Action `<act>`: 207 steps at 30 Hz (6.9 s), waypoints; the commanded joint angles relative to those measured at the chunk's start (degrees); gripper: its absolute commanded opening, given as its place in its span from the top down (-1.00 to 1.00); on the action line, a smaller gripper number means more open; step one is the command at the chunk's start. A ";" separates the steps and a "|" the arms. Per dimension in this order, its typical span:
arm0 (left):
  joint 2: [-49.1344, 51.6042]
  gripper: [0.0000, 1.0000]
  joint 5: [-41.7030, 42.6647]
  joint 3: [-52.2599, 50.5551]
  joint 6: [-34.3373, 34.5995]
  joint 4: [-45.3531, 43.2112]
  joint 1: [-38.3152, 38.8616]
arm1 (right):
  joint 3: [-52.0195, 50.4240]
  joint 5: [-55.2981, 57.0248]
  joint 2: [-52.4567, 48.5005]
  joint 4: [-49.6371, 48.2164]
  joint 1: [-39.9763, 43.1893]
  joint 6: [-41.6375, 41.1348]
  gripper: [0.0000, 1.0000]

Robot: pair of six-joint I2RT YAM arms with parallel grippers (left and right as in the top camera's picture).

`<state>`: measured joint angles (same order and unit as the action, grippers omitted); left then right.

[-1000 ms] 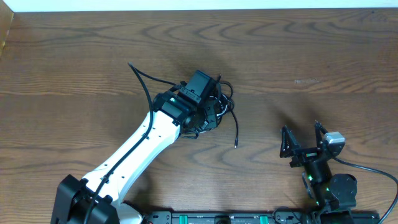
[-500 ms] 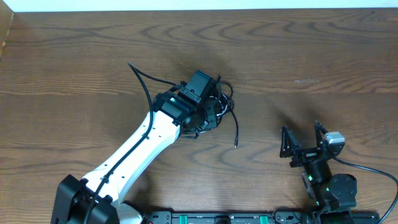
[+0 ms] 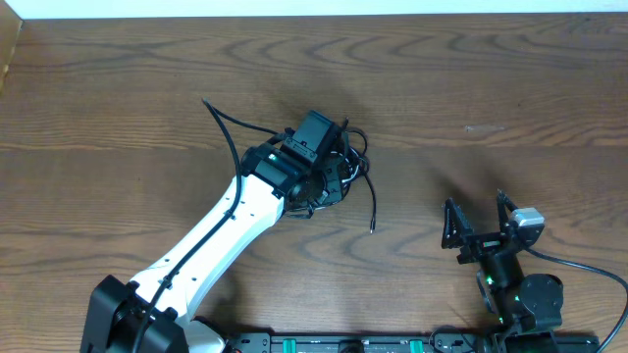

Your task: Untangle cables

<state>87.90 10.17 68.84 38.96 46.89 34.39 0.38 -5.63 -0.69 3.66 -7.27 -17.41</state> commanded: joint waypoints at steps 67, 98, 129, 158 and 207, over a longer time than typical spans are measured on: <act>0.17 0.85 -0.37 -0.37 -0.33 -0.92 -0.04 | -0.07 -0.70 0.13 0.20 -0.33 -0.57 -0.99; 0.17 0.85 -0.35 -0.37 -0.31 -0.92 -0.04 | -0.07 -0.70 0.13 0.20 -0.31 -0.57 -0.98; 0.20 0.85 -1.86 -0.37 -0.28 -1.14 -0.04 | -0.07 -0.70 0.13 0.20 -0.31 -0.57 -0.99; 0.17 0.85 -1.79 -0.37 -0.28 -1.11 -0.04 | -0.07 -0.70 0.13 0.20 -0.33 -0.57 -0.98; 4.39 -0.23 -1.66 -0.37 -0.50 -3.23 -22.21 | 51.41 -56.06 -66.82 19.34 -0.28 -8.22 -0.98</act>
<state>92.16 8.78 68.77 37.69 43.18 15.05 49.06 -48.49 -62.63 24.99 -7.38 -25.10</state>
